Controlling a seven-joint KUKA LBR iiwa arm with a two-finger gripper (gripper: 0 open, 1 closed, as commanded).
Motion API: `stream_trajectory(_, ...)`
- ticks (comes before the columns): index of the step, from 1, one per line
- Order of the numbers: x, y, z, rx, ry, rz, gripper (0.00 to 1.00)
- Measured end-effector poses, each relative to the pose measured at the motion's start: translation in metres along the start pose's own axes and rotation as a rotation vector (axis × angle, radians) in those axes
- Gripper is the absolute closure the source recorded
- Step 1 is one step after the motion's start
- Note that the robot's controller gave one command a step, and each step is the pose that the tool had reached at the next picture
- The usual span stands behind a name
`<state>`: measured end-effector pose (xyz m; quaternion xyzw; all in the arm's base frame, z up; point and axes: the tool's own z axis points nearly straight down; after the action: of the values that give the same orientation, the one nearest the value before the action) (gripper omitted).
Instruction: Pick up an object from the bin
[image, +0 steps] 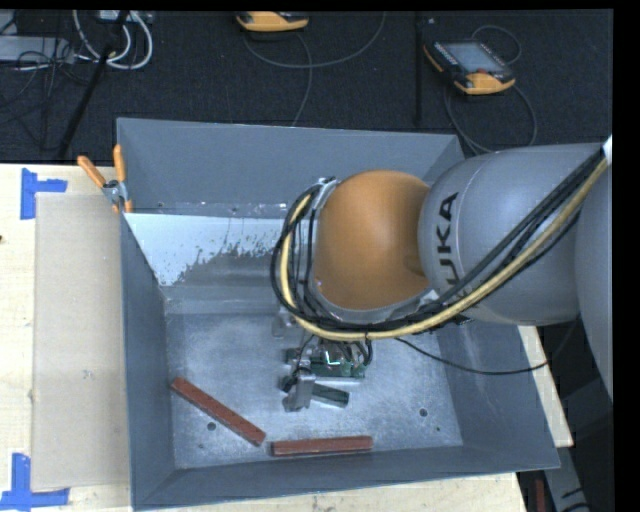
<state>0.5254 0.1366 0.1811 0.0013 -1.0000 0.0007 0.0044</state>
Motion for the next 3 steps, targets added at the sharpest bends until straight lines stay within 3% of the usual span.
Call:
stream_trajectory(1,-0.002,-0.001,-0.004,-0.001,-0.008,0.006,1.00)
stream_trajectory(2,-0.002,-0.001,-0.004,-0.001,-0.008,0.006,0.00)
stream_trajectory(3,0.004,-0.073,0.110,0.000,-0.006,0.003,0.00)
